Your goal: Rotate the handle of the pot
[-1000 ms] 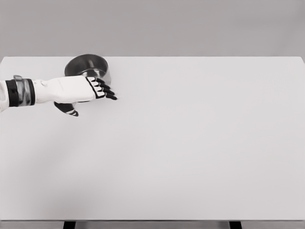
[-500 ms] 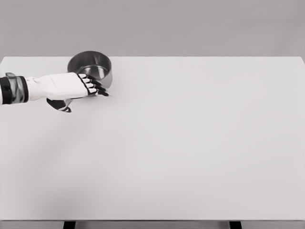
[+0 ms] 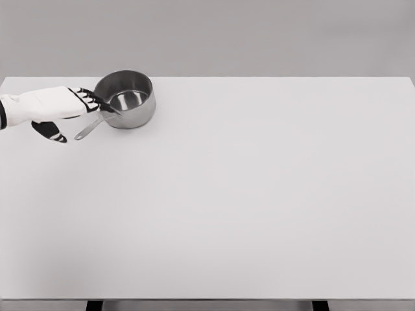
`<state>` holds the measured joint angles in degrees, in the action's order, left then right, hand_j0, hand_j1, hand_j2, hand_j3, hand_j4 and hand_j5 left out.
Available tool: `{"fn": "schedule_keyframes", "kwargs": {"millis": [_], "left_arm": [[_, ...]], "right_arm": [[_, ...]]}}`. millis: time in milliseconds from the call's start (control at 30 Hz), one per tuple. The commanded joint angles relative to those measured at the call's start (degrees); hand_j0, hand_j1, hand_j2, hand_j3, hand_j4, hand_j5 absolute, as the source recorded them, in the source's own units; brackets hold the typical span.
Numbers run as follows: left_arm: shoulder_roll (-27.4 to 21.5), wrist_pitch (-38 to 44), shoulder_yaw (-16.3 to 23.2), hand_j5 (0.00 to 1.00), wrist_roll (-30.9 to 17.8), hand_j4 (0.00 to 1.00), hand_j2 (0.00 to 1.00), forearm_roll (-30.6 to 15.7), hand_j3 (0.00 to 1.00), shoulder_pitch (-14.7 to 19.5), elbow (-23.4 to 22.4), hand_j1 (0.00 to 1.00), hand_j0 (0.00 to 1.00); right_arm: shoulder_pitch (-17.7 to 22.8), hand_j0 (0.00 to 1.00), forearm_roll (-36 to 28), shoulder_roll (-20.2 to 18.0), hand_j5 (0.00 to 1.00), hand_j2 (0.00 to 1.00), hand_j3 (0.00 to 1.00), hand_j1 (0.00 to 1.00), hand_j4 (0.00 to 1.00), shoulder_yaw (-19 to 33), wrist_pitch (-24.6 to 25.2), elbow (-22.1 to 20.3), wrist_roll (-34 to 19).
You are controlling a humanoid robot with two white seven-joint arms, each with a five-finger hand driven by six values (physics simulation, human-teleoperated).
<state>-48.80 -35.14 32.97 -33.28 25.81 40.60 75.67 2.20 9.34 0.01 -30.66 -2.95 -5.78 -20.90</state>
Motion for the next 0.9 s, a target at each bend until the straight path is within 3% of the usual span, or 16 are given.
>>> {"fn": "schedule_keyframes", "kwargs": {"millis": [0,100,133,300,567,667,867], "left_arm": [[-0.15,0.14,-0.63,1.0,1.64,1.0,1.0,-0.4,1.0,0.0,-3.07,1.0,1.0],[-0.94,0.14,-0.63,1.0,1.64,1.0,1.0,-6.64,1.0,2.02,-1.58,1.0,1.0],[-0.33,0.14,-0.45,1.0,1.55,1.0,1.0,-6.73,1.0,2.02,1.49,1.0,1.0],[4.15,0.14,0.34,1.0,1.37,1.0,1.0,-6.47,1.0,1.93,2.73,1.0,1.0],[5.03,0.14,1.22,1.0,1.37,1.0,1.0,-6.21,1.0,1.41,1.5,1.0,1.0],[5.56,0.14,1.22,1.0,1.46,1.0,1.0,-2.16,1.0,1.14,-0.26,1.0,1.0],[5.47,0.14,1.22,1.0,1.73,1.0,1.0,-1.11,1.0,1.06,-1.58,1.0,1.0]], "right_arm": [[0.0,1.0,-0.03,-0.01,1.0,1.0,1.0,1.0,1.0,-0.01,-0.03,-0.03,-0.02],[0.0,1.0,-0.03,-0.01,1.0,1.0,1.0,1.0,1.0,-0.01,-0.03,0.06,-0.02],[0.0,1.0,-0.03,-0.01,1.0,1.0,1.0,1.0,1.0,-0.01,0.05,0.06,-0.02],[0.0,1.0,-0.03,-0.01,1.0,1.0,1.0,1.0,1.0,-0.01,0.05,-0.03,-0.02],[0.0,1.0,-0.03,-0.01,1.0,1.0,1.0,1.0,1.0,-0.01,-0.03,-0.02,-0.02],[0.0,1.0,-0.03,-0.01,1.0,1.0,1.0,1.0,1.0,-0.01,-0.03,-0.02,-0.02],[0.0,1.0,-0.03,-0.01,1.0,1.0,1.0,1.0,1.0,-0.01,-0.03,0.06,-0.02]]}}
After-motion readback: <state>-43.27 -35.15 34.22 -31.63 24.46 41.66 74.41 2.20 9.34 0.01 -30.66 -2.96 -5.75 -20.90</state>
